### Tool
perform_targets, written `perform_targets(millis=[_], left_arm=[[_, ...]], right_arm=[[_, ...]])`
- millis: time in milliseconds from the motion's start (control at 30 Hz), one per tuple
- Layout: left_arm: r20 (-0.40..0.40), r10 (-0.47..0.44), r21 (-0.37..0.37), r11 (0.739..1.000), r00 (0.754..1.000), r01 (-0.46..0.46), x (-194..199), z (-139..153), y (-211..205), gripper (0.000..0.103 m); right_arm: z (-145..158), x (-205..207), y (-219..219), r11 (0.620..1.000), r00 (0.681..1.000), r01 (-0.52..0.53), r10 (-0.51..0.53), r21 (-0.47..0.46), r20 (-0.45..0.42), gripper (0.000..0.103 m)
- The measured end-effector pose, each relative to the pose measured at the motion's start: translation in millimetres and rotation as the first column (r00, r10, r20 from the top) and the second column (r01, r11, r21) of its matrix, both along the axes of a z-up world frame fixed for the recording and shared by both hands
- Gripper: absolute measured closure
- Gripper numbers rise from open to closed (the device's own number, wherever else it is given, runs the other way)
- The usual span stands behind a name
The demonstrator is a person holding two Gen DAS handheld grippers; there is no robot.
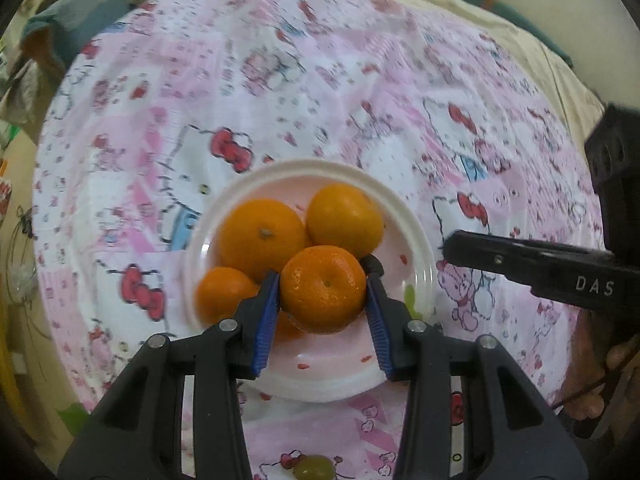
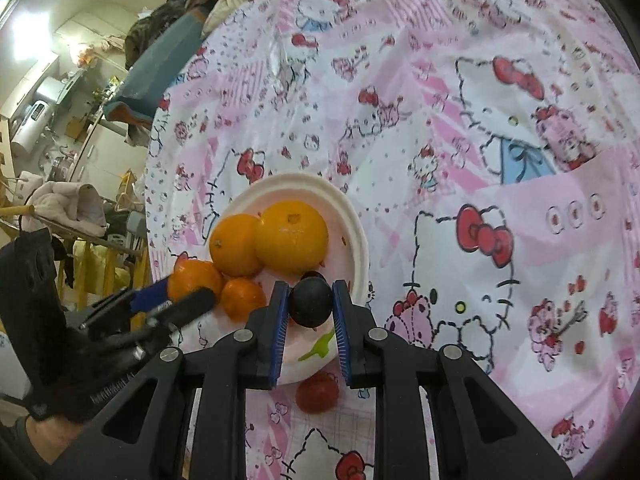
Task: Organize fruits
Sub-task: 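Carry the plum and the tangerine over the plate with both grippers, then lower the tangerine and plum onto the plate and open both grippers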
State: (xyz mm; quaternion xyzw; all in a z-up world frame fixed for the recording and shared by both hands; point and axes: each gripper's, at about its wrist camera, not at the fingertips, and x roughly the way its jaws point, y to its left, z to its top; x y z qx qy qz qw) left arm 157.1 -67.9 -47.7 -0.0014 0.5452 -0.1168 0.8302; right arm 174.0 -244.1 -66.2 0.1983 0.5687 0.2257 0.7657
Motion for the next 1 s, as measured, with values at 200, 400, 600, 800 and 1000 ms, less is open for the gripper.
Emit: perform_targets(millis=[200, 400, 600, 800, 1000], left_arm=[[0.001, 0.007, 0.015, 1.000, 1.000, -0.007, 10, -15, -4, 0.065], [-0.056, 0.032, -0.012, 0.999, 0.998, -0.033, 17, -24, 1, 0.064], [-0.053, 0.029, 0.000, 1.000, 0.998, -0.029, 16, -24, 0, 0.064], [-0.065, 0.031, -0.013, 0.999, 0.997, -0.032, 17, -23, 2, 0.064], [-0.069, 0.037, -0.012, 0.999, 0.997, -0.038, 16, -23, 2, 0.061]], right_arm=[[-14, -1, 2, 0.999, 0.999, 0.031, -0.029, 0.041, -0.046, 0.080], [-20, -3, 2, 0.998, 0.998, 0.037, -0.035, 0.044, -0.058, 0.079], [-20, -1, 3, 0.998, 0.998, 0.032, -0.029, 0.052, -0.061, 0.079], [-21, 0, -2, 0.996, 0.996, 0.058, -0.052, 0.071, -0.077, 0.077], [-17, -2, -11, 0.993, 0.993, 0.099, -0.094, 0.066, -0.071, 0.040]])
